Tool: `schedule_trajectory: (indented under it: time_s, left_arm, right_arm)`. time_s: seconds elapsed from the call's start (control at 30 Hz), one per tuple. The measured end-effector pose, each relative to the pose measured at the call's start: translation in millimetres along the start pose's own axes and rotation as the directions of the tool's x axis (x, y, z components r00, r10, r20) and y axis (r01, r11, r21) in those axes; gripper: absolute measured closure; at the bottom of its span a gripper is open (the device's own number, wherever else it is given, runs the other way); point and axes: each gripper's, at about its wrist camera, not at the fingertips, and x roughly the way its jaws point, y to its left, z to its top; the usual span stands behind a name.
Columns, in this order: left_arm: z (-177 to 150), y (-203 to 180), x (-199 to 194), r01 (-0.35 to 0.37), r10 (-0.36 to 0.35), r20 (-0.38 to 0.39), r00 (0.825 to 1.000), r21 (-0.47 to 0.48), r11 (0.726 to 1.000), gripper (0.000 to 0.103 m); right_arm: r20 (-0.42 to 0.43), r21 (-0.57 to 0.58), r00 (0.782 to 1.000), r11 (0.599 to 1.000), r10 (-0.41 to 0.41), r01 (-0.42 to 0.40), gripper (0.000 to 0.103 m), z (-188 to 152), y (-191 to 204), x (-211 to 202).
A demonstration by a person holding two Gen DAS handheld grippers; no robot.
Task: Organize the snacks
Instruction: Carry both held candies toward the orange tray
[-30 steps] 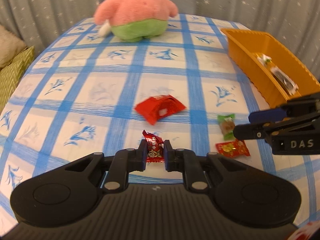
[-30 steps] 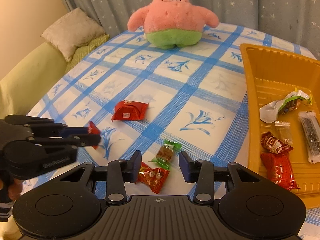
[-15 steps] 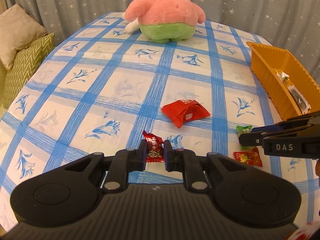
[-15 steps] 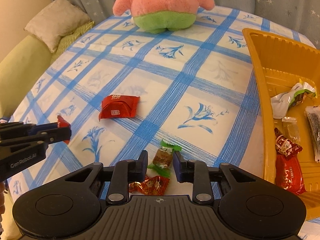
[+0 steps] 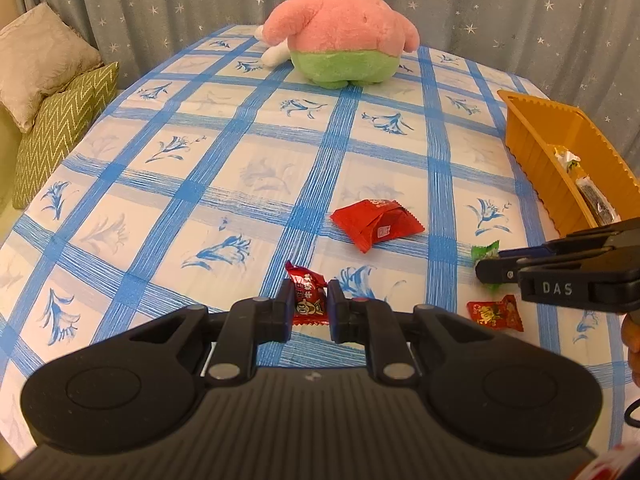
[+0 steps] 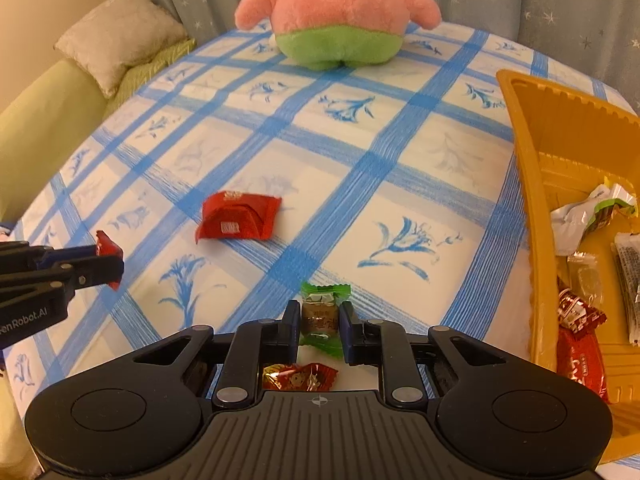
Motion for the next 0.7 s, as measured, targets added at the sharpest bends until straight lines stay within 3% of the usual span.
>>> schedule_trajectory:
  time_s: [0.4,0.7]
  left_arm:
    - [8,-16,-25,0.012,-0.013,0.039,0.999,0.021,1.000,0.088]
    - [12,-52,-51,0.077,-0.082,0.078,0.994,0.070,0.995,0.088]
  right_arm:
    - [0.083,0.031,0.995,0.997,0.061,-0.064,0.082,5,-3,-44]
    - [0.139,0.075,0.986,0.992,0.087,-0.099,0.082,-13,-20,-88]
